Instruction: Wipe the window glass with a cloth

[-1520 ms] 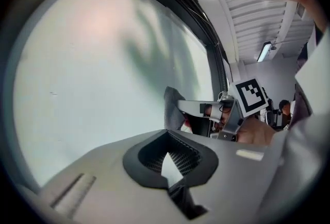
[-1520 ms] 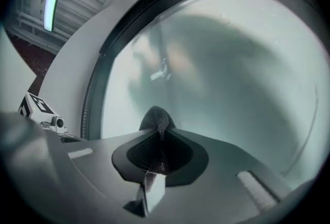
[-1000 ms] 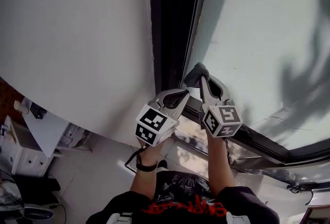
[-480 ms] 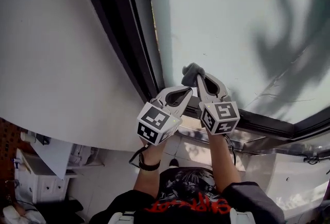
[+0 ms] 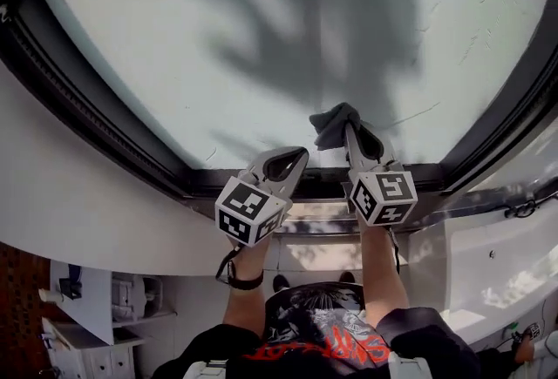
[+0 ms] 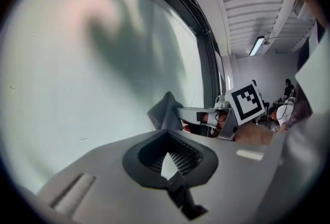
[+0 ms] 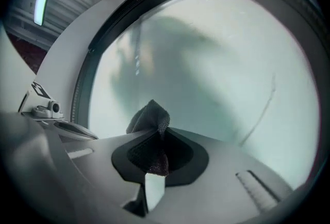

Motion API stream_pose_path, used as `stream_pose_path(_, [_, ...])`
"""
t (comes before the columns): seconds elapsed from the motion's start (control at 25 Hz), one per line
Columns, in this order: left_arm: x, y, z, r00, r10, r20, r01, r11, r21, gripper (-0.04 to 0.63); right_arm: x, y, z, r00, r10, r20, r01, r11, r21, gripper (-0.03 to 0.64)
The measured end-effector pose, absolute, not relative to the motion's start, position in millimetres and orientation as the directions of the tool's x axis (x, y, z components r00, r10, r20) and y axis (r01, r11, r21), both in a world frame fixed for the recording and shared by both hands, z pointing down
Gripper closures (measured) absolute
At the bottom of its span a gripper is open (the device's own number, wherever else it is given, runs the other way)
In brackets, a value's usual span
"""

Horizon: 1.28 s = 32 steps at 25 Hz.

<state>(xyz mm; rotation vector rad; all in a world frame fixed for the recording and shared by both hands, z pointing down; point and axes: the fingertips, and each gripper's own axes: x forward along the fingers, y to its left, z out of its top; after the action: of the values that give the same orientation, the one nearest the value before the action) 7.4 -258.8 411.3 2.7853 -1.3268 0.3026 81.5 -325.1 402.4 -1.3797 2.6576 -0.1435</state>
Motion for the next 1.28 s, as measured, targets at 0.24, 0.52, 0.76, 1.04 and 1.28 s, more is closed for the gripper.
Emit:
stream_pose_path(0.24, [103, -270, 408, 0.639, -0.750, 0.168, -0.758, -0.652, -0.030, 0.609, 230, -347, 403, -0.432, -0.899, -0.073, -0.890, 0.438, -0.126, 0.592])
stream_pose_path(0.52, [177, -278, 404, 0.690, -0.702, 0.175, -0.711, -0.703, -0.020, 0.609, 343, -362, 412, -0.276, -0.961, -0.025, -0.950, 0.277, -0.144, 0.592])
stream_pose_path(0.76, [188, -280, 401, 0.707, -0.687, 0.171, -0.692, -0.721, -0.033, 0.609, 351, -362, 411, -0.276, -0.960, -0.050, -0.947, 0.281, -0.153, 0.592])
stream_pose_path(1.04, [99, -268, 403, 0.650, -0.742, 0.168, -0.749, -0.662, -0.029, 0.609, 216, -340, 387, -0.463, -0.877, -0.131, -0.869, 0.478, -0.130, 0.592])
stream_pose_path(1.28, [-43, -241, 413, 0.537, -0.825, 0.173, -0.839, -0.545, 0.005, 0.609, 27, -311, 402, -0.665, -0.741, -0.091, -0.730, 0.671, -0.131, 0.592])
